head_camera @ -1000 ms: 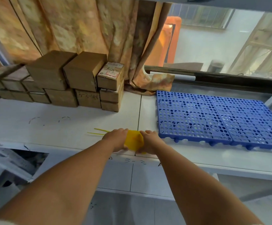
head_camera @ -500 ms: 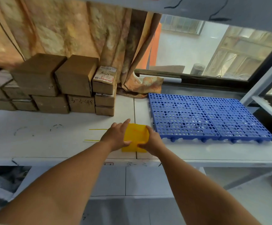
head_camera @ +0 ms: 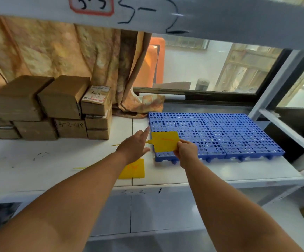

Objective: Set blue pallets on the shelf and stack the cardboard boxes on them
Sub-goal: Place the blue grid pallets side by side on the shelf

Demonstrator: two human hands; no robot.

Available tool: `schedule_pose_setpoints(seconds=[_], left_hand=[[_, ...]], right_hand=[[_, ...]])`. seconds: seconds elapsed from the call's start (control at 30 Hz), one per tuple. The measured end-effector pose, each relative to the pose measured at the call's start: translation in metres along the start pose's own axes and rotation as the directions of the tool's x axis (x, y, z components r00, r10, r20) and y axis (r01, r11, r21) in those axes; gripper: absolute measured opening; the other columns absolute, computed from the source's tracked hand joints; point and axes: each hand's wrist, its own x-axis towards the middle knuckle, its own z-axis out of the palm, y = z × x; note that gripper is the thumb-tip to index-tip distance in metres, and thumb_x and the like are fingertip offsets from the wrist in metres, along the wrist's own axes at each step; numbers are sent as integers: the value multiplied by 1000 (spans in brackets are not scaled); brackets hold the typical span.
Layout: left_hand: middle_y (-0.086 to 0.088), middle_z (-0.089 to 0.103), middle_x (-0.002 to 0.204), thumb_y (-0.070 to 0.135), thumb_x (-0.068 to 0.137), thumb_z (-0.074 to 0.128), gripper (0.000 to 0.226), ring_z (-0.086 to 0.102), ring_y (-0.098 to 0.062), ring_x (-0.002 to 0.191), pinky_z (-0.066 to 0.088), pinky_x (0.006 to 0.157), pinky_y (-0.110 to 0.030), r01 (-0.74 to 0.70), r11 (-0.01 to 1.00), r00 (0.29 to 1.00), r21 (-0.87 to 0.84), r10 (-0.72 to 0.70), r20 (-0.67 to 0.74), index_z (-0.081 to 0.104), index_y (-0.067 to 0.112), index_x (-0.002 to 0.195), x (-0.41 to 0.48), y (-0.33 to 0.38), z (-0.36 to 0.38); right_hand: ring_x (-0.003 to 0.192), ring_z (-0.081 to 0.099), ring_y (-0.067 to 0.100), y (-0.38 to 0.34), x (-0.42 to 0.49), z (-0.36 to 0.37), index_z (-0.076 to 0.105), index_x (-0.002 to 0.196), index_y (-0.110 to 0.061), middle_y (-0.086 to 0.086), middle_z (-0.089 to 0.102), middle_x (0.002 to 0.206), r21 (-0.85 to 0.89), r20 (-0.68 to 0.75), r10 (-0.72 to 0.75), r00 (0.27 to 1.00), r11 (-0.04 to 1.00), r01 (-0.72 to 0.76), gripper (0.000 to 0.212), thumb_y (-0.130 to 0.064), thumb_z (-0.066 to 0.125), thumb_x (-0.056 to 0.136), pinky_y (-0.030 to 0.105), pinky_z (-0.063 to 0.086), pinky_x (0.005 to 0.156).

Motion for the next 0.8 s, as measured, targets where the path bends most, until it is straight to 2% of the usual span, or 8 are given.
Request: schedule_pose_setpoints(seconds=[0.07,0.13,0.3,0.37,0.4,0.53,0.63,0.8], left_hand=[[-8,50,130,24,101,46,44,53,-23,116,45,94,-31,-1,998,1000,58,2,-16,40,13,143,18,25,1],[-8,58,118,18,101,40,28,55,-24,110,46,90,-33,65,998,998,-23,-66,-1,61,12,119,37,47,2],[-5,55,70,19,102,43,34,53,-24,75,52,80,-44,90,991,995,-103,-86,47,58,4,76,85,118,18],[-10,64,78,18,102,44,32,53,-23,74,52,79,-42,89,987,995,-135,-81,63,65,1,84,104,148,30],[-13,68,89,18,102,44,31,56,-24,77,51,77,-39,99,984,993,-150,-88,77,68,0,93,114,164,36],[-15,69,104,18,102,42,31,61,-26,85,49,74,-35,115,981,988,-156,-96,121,68,3,112,143,219,62],[-15,68,99,20,104,38,33,58,-28,78,47,68,-36,113,988,984,-103,-97,148,67,4,107,158,251,78],[-11,65,81,15,103,39,29,50,-23,64,42,59,-36,149,987,979,-66,-138,148,66,8,96,186,292,98]], right_hand=[[87,57,27,-9,18,-26,63,116,-3,14,58,91,21,-39,10,999,1000,-9,26,0,47,95,41,56,82],[85,57,26,-16,40,-54,63,114,-4,14,59,93,35,-99,-3,995,999,7,26,1,47,94,35,54,67],[63,53,20,-40,97,-152,58,72,-13,3,54,70,-90,-145,-62,987,995,49,25,2,49,90,26,49,59],[54,45,17,-48,117,-194,51,70,-16,4,49,66,-215,-198,-81,977,976,38,29,1,46,93,14,39,40],[54,44,18,-51,128,-214,54,77,-15,6,52,70,-261,-239,-100,966,965,35,24,-1,44,94,18,36,35],[60,49,21,-56,157,-276,68,114,-7,13,63,95,-292,-279,-144,949,955,59,29,-8,46,94,26,34,46],[83,56,27,-60,168,-304,59,129,-11,10,64,122,-351,-219,-191,957,930,105,38,-9,43,94,29,43,62],[109,56,33,-61,184,-342,49,138,-12,15,56,133,-400,-173,-198,965,909,115,50,1,41,90,33,41,78]])
